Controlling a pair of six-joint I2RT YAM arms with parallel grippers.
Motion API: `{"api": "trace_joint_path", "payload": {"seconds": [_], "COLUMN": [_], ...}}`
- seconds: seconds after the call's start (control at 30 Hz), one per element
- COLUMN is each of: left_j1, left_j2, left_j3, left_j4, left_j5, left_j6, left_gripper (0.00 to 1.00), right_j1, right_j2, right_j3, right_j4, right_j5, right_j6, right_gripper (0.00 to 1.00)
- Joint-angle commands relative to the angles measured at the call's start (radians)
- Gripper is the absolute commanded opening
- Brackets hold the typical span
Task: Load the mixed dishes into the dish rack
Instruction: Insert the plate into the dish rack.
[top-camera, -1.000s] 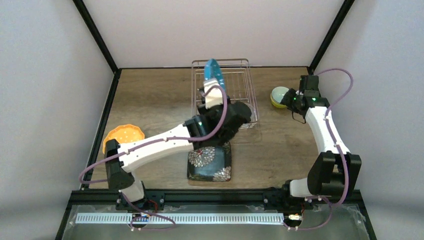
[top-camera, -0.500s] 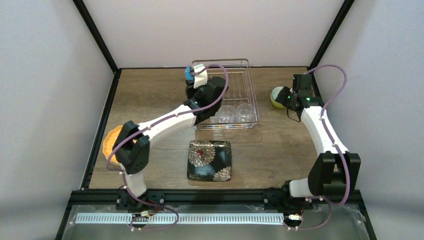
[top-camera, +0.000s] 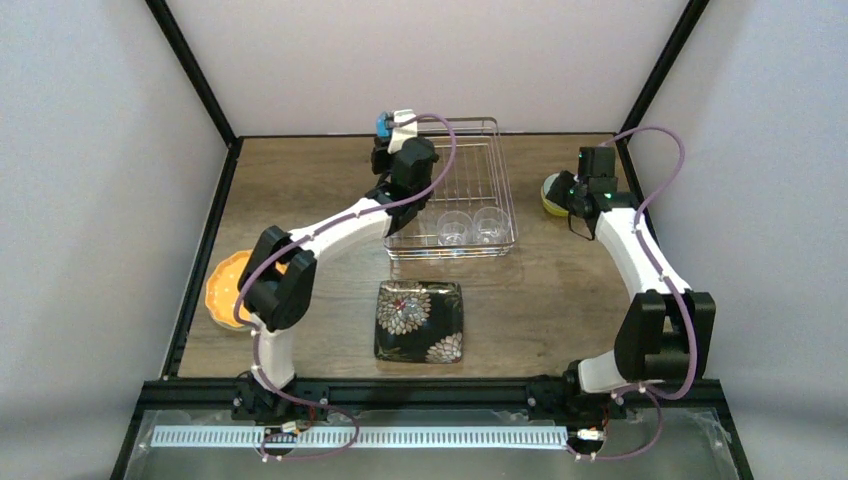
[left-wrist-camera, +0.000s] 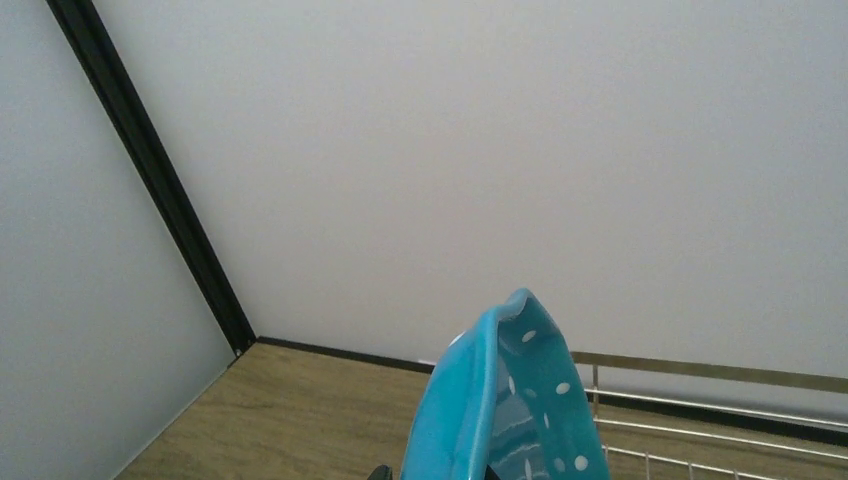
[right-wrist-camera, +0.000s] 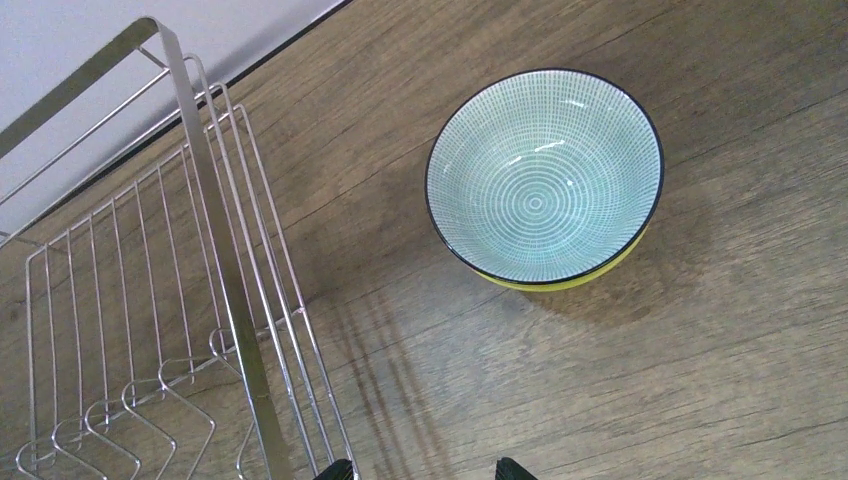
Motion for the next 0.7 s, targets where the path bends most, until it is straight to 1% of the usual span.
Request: {"api": "trace_joint_path", "payload": {"seconds": [0.0, 0.3, 0.67], "left_j1": [0.024, 0.048, 0.075], "left_j2": [0.005, 0.051, 0.127], "left_j3": [0.055, -0.008, -0.021], "left_j4": [0.163, 0.345, 0.449], "left_j5": [0.04, 0.124, 0.177], "left_j6": [0.07, 0.245, 0.331], "left_gripper": [0.03, 0.03, 0.03], "right_j1": [0.003, 0.02, 0.028], "right_j2": [0.029, 0.051, 0.067], "right_j3": [-0.006, 0.014, 0.002], "right_j4": [0.033, 0.057, 0.079], "right_j5": [0.014, 0.023, 0.034], "right_j6": [0.004, 0.014, 0.014], "right_gripper": [0.83, 0.83, 0.83]}}
